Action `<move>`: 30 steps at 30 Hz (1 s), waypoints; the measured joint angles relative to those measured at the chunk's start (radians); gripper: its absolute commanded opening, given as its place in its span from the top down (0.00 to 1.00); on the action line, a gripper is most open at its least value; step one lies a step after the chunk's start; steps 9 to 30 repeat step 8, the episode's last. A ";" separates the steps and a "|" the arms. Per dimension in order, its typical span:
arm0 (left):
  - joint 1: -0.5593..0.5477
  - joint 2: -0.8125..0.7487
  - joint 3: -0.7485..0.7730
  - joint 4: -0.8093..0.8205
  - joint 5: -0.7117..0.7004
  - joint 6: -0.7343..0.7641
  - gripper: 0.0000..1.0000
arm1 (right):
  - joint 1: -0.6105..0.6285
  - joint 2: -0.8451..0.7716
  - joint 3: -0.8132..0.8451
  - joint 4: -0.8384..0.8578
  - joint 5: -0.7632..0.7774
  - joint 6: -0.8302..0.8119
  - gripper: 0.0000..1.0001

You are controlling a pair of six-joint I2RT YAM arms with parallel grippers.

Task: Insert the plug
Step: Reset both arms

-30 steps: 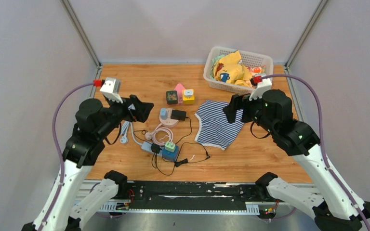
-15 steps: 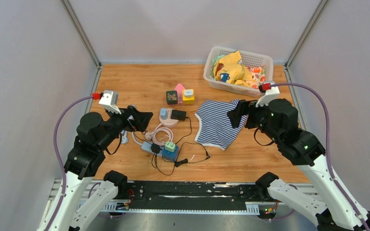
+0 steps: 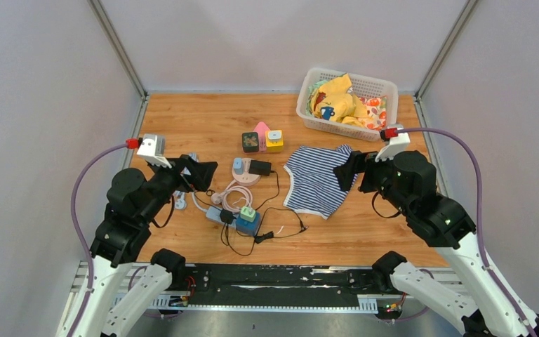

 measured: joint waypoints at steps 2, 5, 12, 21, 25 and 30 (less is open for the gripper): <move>0.000 -0.001 0.000 0.000 -0.006 0.001 0.00 | 0.000 -0.004 -0.004 0.000 0.000 0.000 0.02; 0.000 0.000 0.000 0.001 -0.020 0.001 0.00 | 0.000 -0.010 -0.009 0.000 0.000 0.002 0.02; 0.000 0.003 0.001 0.007 -0.031 0.000 0.00 | 0.000 -0.015 -0.009 0.000 0.001 0.004 0.02; 0.000 0.003 0.001 0.007 -0.031 0.000 0.00 | 0.000 -0.015 -0.009 0.000 0.001 0.004 0.02; 0.000 0.003 0.001 0.007 -0.031 0.000 0.00 | 0.000 -0.015 -0.009 0.000 0.001 0.004 0.02; 0.000 0.003 0.001 0.007 -0.031 0.000 0.00 | 0.000 -0.015 -0.009 0.000 0.001 0.004 0.02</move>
